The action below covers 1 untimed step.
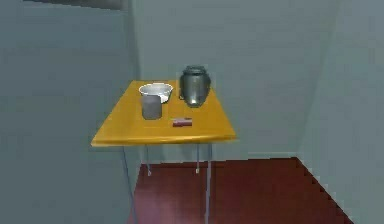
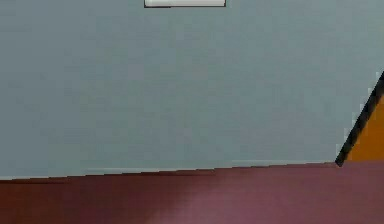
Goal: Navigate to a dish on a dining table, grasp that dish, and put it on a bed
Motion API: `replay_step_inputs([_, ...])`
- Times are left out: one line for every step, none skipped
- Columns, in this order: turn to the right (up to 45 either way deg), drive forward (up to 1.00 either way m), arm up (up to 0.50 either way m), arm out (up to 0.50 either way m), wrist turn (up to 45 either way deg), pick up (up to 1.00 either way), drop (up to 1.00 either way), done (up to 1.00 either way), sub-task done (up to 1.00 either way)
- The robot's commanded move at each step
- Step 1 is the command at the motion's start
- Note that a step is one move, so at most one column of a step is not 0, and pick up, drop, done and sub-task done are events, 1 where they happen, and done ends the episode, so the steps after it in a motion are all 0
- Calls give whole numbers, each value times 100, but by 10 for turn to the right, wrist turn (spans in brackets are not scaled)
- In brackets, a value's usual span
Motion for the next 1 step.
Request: replay_step_inputs([450,0,0,0,0,0,0,0,0])
